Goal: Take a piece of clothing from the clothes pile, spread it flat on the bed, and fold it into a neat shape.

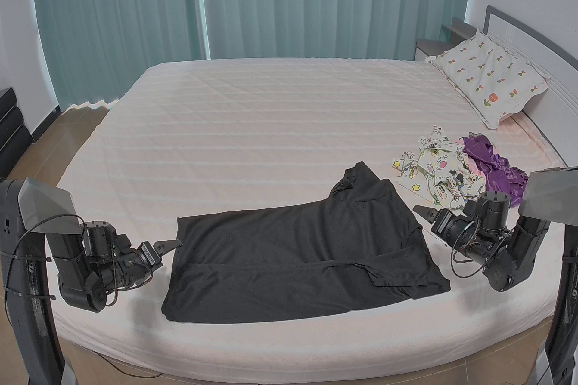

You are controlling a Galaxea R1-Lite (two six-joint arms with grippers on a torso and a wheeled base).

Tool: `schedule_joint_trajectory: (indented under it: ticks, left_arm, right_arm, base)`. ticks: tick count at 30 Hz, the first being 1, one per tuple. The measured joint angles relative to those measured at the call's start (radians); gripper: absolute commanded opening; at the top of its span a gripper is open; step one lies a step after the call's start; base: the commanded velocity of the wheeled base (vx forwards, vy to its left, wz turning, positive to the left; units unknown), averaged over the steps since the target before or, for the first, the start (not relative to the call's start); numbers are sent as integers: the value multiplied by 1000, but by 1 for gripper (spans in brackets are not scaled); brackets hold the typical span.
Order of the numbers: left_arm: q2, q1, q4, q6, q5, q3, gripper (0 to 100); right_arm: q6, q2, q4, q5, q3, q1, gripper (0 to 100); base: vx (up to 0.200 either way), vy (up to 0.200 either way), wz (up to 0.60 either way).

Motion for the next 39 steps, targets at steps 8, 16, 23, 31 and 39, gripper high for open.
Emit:
schedule_joint_trajectory:
  ticks: [8,16,23,31,39]
  left_arm:
    - [-10,4,-1,-7,-5,1,100]
    - [-11,3,-3,-5,-5,3,100]
    - [-11,1,-8,0,1,-2,100]
    - [-9,-3,-9,1,4,-3,100]
    - [-8,-3,-9,1,5,-5,100]
  right_arm:
    - [207,-65,-6,-95,173,61,100]
    - [383,-50,-5,-139,243,118,100]
    - [344,22,-9,-161,254,139,100]
    - [343,64,-10,-161,252,136,100]
    - [341,90,-11,-167,223,134,100]
  base:
    - [0,0,0]
    - [0,0,0]
    - [0,0,0]
    - [0,0,0]
    - [0,0,0]
